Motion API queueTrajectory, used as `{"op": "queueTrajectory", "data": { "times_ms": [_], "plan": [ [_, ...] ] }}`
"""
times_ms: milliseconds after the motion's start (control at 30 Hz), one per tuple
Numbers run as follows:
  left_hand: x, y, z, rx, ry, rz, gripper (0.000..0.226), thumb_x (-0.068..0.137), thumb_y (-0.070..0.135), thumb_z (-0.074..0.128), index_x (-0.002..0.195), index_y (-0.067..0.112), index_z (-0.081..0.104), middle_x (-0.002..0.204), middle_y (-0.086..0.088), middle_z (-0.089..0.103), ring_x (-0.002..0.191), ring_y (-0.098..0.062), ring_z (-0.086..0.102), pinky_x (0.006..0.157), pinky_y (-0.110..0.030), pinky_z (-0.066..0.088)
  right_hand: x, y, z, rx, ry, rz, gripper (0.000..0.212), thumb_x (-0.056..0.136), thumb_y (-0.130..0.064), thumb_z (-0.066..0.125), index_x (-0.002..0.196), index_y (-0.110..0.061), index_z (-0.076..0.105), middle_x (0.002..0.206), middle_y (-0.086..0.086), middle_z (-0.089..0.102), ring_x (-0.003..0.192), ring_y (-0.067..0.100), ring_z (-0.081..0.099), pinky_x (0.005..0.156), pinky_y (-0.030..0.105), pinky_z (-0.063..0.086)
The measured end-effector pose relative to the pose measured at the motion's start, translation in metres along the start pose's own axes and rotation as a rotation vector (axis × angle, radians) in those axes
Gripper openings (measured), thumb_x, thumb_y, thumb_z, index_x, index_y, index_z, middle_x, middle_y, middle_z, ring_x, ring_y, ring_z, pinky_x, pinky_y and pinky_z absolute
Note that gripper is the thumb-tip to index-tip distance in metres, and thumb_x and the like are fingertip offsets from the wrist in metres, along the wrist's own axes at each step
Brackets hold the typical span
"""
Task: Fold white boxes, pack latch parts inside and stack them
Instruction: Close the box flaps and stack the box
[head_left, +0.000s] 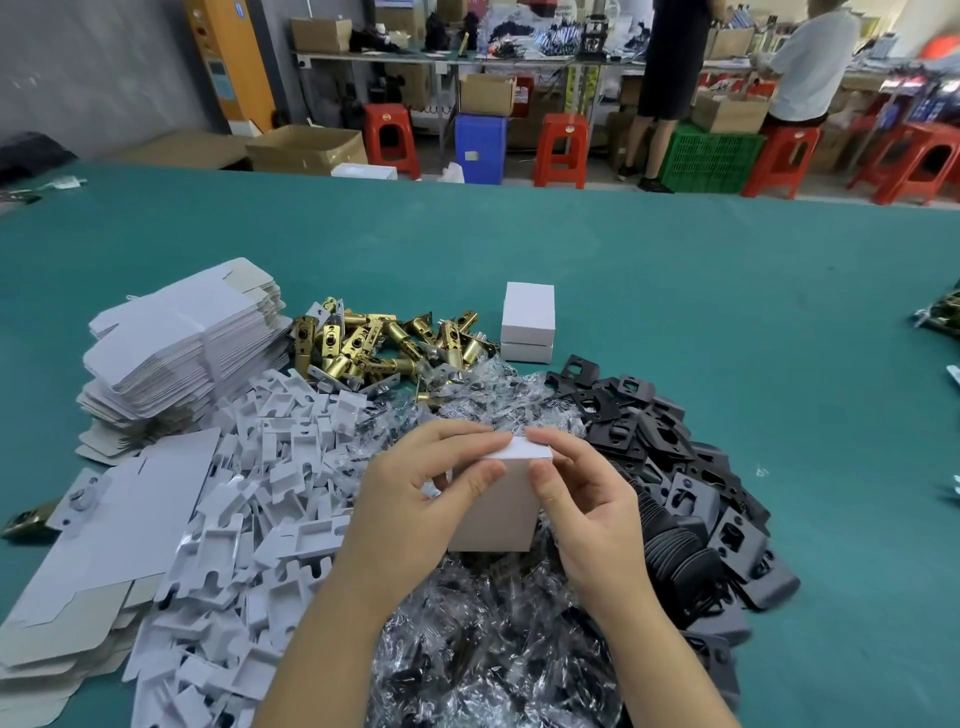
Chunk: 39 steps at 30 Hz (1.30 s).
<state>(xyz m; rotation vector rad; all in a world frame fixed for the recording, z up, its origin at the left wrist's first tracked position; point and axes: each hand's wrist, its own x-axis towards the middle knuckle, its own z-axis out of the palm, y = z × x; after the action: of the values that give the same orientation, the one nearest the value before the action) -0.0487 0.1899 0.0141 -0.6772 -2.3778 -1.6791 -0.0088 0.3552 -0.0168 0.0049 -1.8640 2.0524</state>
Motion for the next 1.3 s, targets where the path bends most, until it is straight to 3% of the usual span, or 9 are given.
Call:
{"op": "queueTrajectory", "data": {
  "times_ms": [167, 333, 500, 600, 733, 933, 1100, 1200, 1300],
  "plan": [
    [-0.001, 0.006, -0.001, 0.003, 0.003, -0.005, 0.025, 0.090, 0.052, 0.064, 0.114, 0.048, 0.071, 0.114, 0.026, 0.069, 0.113, -0.002, 0.063, 0.087, -0.012, 0.048, -0.001, -0.002, 0.001, -0.022, 0.010, -0.021, 0.023, 0.087, -0.053, 0.069, 0.107, -0.043, 0.075, 0.095, -0.009, 0.074, 0.083, 0.003, 0.064, 0.066, 0.020, 0.052],
    [-0.002, 0.006, 0.000, -0.010, 0.012, -0.015, 0.022, 0.089, 0.051, 0.064, 0.110, 0.048, 0.073, 0.109, 0.024, 0.071, 0.109, -0.005, 0.065, 0.083, -0.014, 0.049, -0.001, -0.003, 0.003, -0.029, 0.034, -0.040, 0.033, 0.083, -0.069, 0.068, 0.105, -0.044, 0.074, 0.101, -0.004, 0.075, 0.086, 0.008, 0.067, 0.071, 0.021, 0.053],
    [-0.003, 0.007, 0.000, 0.007, 0.009, 0.000, 0.021, 0.092, 0.049, 0.062, 0.110, 0.049, 0.072, 0.109, 0.024, 0.071, 0.109, -0.007, 0.065, 0.085, -0.017, 0.050, -0.001, -0.003, 0.003, -0.032, 0.035, -0.056, 0.018, 0.089, -0.051, 0.068, 0.104, -0.044, 0.073, 0.102, -0.003, 0.075, 0.087, 0.009, 0.068, 0.072, 0.018, 0.052],
    [-0.002, 0.007, 0.001, 0.005, 0.004, -0.002, 0.021, 0.091, 0.049, 0.062, 0.109, 0.048, 0.073, 0.107, 0.023, 0.071, 0.107, -0.008, 0.066, 0.086, -0.025, 0.051, -0.001, -0.003, 0.002, -0.039, 0.040, -0.056, 0.019, 0.089, -0.053, 0.067, 0.104, -0.043, 0.073, 0.100, -0.003, 0.075, 0.085, 0.010, 0.067, 0.070, 0.019, 0.052],
    [-0.001, 0.006, -0.001, -0.039, -0.028, -0.032, 0.025, 0.092, 0.058, 0.058, 0.112, 0.050, 0.073, 0.110, 0.021, 0.071, 0.108, -0.008, 0.065, 0.081, -0.015, 0.050, -0.001, -0.002, 0.002, -0.049, 0.034, -0.050, 0.017, 0.090, -0.049, 0.066, 0.104, -0.041, 0.072, 0.096, -0.006, 0.074, 0.081, 0.006, 0.065, 0.066, 0.017, 0.050],
    [-0.001, 0.002, -0.010, -0.121, -0.079, -0.090, 0.022, 0.094, 0.056, 0.057, 0.109, 0.055, 0.073, 0.111, 0.019, 0.074, 0.101, -0.009, 0.068, 0.073, -0.021, 0.056, -0.001, 0.000, 0.001, -0.049, 0.023, -0.034, 0.018, 0.090, -0.049, 0.065, 0.104, -0.040, 0.072, 0.096, -0.009, 0.073, 0.081, 0.002, 0.063, 0.064, 0.017, 0.050],
    [-0.002, 0.000, -0.012, -0.088, -0.066, -0.107, 0.029, 0.088, 0.071, 0.057, 0.109, 0.058, 0.072, 0.107, 0.024, 0.075, 0.100, -0.004, 0.069, 0.073, -0.022, 0.054, -0.002, 0.001, 0.001, -0.061, 0.019, -0.035, 0.019, 0.089, -0.048, 0.065, 0.105, -0.040, 0.072, 0.099, -0.007, 0.073, 0.083, 0.005, 0.064, 0.066, 0.018, 0.051],
    [-0.002, 0.001, -0.013, -0.086, -0.067, -0.103, 0.020, 0.091, 0.053, 0.065, 0.108, 0.057, 0.073, 0.105, 0.024, 0.075, 0.099, 0.000, 0.069, 0.073, -0.015, 0.052, -0.002, 0.001, 0.001, -0.069, 0.020, -0.047, 0.018, 0.090, -0.047, 0.065, 0.105, -0.040, 0.072, 0.100, -0.007, 0.073, 0.083, 0.005, 0.064, 0.066, 0.018, 0.051],
    [-0.002, -0.001, -0.014, -0.097, -0.097, -0.108, 0.021, 0.093, 0.043, 0.069, 0.110, 0.053, 0.074, 0.110, 0.021, 0.075, 0.102, -0.009, 0.069, 0.079, -0.026, 0.058, -0.002, 0.000, 0.001, -0.074, 0.020, -0.061, 0.017, 0.091, -0.045, 0.064, 0.105, -0.041, 0.071, 0.101, -0.008, 0.073, 0.084, 0.004, 0.064, 0.067, 0.016, 0.050]
  ]
}}
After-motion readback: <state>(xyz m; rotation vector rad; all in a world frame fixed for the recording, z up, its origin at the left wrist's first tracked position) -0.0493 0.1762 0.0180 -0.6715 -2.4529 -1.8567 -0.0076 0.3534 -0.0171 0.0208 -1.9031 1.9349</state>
